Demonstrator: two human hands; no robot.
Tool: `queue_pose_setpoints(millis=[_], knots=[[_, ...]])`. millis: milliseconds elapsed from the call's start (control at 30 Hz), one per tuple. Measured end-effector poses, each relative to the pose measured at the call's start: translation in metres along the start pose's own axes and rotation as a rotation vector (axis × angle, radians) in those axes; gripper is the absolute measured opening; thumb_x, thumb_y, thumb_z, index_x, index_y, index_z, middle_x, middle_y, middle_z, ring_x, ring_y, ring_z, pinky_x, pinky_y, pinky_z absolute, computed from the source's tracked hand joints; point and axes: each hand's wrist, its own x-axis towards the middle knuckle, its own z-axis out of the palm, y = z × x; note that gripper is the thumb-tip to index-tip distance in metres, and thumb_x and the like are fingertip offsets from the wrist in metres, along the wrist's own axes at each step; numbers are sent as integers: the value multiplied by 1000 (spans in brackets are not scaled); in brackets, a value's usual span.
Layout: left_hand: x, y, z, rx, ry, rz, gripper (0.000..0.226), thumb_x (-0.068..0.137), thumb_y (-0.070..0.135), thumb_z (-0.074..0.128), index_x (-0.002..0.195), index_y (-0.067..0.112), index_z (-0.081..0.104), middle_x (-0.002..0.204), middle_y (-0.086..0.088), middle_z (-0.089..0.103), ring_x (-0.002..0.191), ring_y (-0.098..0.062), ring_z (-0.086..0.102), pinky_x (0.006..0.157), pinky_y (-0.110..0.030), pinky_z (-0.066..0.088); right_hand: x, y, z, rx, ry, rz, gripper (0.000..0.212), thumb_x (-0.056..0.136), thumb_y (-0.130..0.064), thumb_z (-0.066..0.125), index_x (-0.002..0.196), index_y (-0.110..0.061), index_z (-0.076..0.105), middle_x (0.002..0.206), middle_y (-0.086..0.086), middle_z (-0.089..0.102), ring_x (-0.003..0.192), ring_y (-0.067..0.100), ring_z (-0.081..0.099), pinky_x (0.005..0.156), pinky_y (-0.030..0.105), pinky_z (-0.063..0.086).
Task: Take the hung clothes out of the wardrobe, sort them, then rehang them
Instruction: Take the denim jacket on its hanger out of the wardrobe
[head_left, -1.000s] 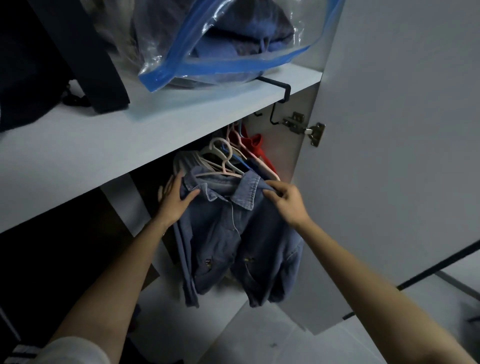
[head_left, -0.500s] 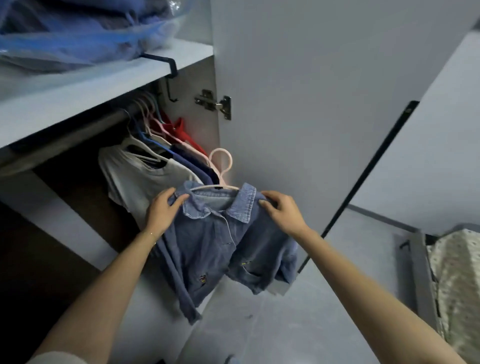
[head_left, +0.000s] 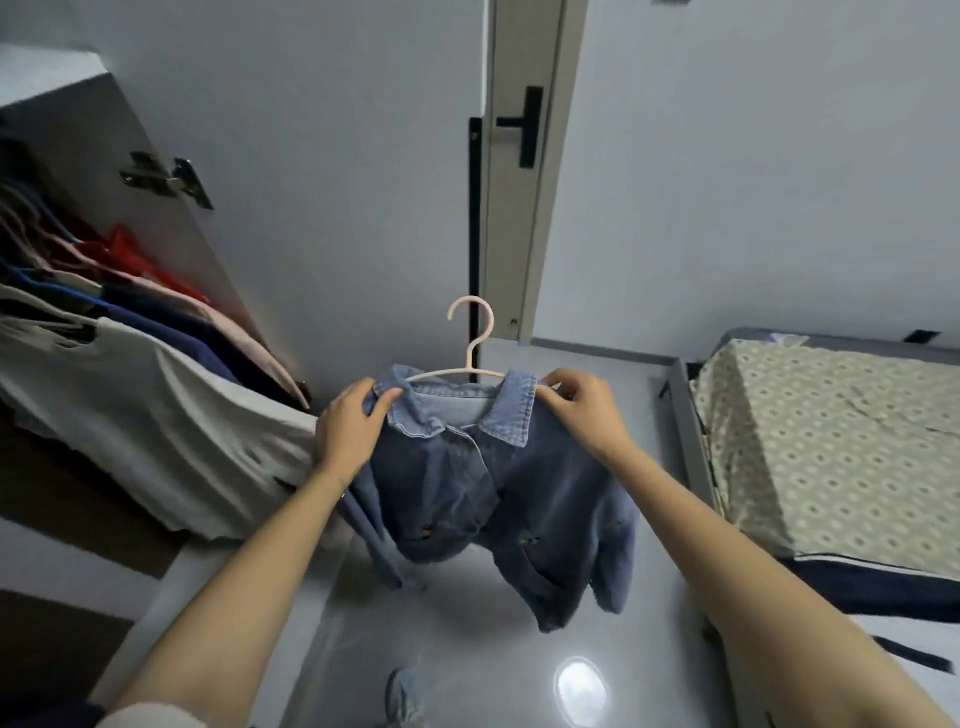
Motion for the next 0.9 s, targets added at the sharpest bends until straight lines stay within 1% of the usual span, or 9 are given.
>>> queue_pose_setpoints(millis=[167, 300, 400, 533, 633, 700, 767, 867, 900], knots=[[-2, 69, 58, -82, -126, 71, 41, 91, 48, 64, 77, 11, 57, 82, -8, 67, 79, -35, 61, 65, -40, 48, -25, 46, -73, -28, 145, 98, 18, 88, -36, 70, 82, -19, 71, 71, -2, 65, 71, 16, 62, 65, 32, 46], [-5, 128, 108, -134, -231, 154, 43, 91, 49, 64, 71, 13, 52, 75, -9, 66, 74, -34, 60, 59, -36, 41, -47, 89, -125, -56, 264, 195, 18, 86, -43, 68, 76, -27, 67, 76, -3, 70, 76, 15, 65, 69, 33, 50], [-3, 171, 147, -132, -314, 240, 47, 90, 56, 62, 72, 13, 54, 74, -11, 67, 74, -38, 60, 61, -40, 46, -64, 117, -157, -43, 323, 275, 22, 88, -41, 68, 76, -23, 66, 70, -9, 65, 69, 7, 59, 60, 23, 41], [2, 230, 197, -164, -453, 359, 39, 89, 57, 63, 83, 18, 67, 81, -4, 71, 80, -32, 63, 68, -40, 50, -91, 147, -195, -33, 442, 411, 22, 89, -40, 68, 75, -23, 65, 67, -6, 62, 60, 5, 53, 54, 23, 37], [8, 273, 234, -209, -580, 443, 37, 88, 59, 62, 78, 23, 65, 79, 0, 71, 81, -28, 64, 68, -37, 49, -109, 164, -219, -35, 537, 511, 22, 89, -39, 66, 76, -21, 66, 68, -2, 65, 60, 7, 56, 54, 23, 38], [8, 306, 256, -232, -642, 503, 34, 88, 55, 65, 67, 30, 56, 74, 0, 67, 79, -28, 63, 63, -34, 43, -120, 172, -236, -43, 609, 567, 22, 89, -39, 65, 75, -22, 66, 69, -2, 66, 63, 10, 59, 55, 27, 42], [7, 338, 273, -243, -685, 577, 36, 88, 52, 66, 62, 33, 50, 67, 3, 59, 77, -29, 62, 62, -33, 40, -130, 176, -252, -64, 675, 628, 22, 90, -40, 64, 74, -25, 65, 69, -5, 66, 64, 8, 59, 56, 28, 43], [1, 380, 300, -271, -760, 682, 34, 88, 53, 66, 65, 31, 54, 63, 8, 55, 71, -23, 60, 63, -36, 45, -147, 182, -272, -105, 788, 702, 23, 89, -41, 64, 73, -24, 67, 70, -5, 68, 68, 8, 62, 61, 30, 47], [-2, 393, 308, -288, -789, 713, 36, 88, 52, 67, 63, 31, 51, 60, 9, 54, 68, -21, 56, 63, -36, 45, -154, 184, -278, -110, 828, 721, 23, 89, -40, 65, 73, -24, 67, 72, -5, 69, 71, 8, 63, 64, 31, 48]])
